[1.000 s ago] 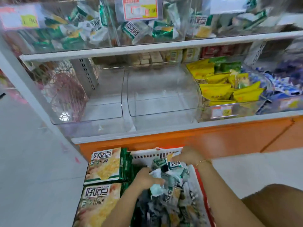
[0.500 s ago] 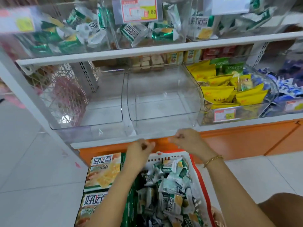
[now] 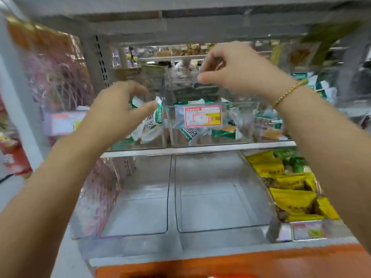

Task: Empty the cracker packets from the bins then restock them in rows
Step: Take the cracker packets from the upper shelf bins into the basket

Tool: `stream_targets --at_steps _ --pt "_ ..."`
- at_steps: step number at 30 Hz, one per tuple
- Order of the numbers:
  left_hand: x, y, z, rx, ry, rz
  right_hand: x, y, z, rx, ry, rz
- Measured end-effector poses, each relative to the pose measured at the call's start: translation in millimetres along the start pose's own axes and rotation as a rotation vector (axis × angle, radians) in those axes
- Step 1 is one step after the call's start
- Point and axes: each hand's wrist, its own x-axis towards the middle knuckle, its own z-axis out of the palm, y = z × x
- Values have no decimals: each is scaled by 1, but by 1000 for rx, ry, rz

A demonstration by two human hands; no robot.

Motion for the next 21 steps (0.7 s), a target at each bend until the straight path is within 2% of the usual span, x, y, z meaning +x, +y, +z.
stream_targets --at_steps 2,4,8,11,14,19,21 --pt "4 -9 4 -6 -114 0 36 6 8 -147 -142 56" --pt "3 -17 8 -8 -122 45 65 13 22 -240 -321 142" --pt "5 -30 6 -9 -120 98 103 29 48 -106 -727 425" --pt "11 -45 -7 -46 -116 31 118 32 62 -200 -891 438" --pt "13 -64 -20 -74 -93 -50 127 35 77 -303 -934 393" --pt "18 -97 -39 -101 -64 -212 131 35 102 -602 -804 143" --pt "19 -108 -46 -102 -75 -267 133 34 110 -635 -761 79"
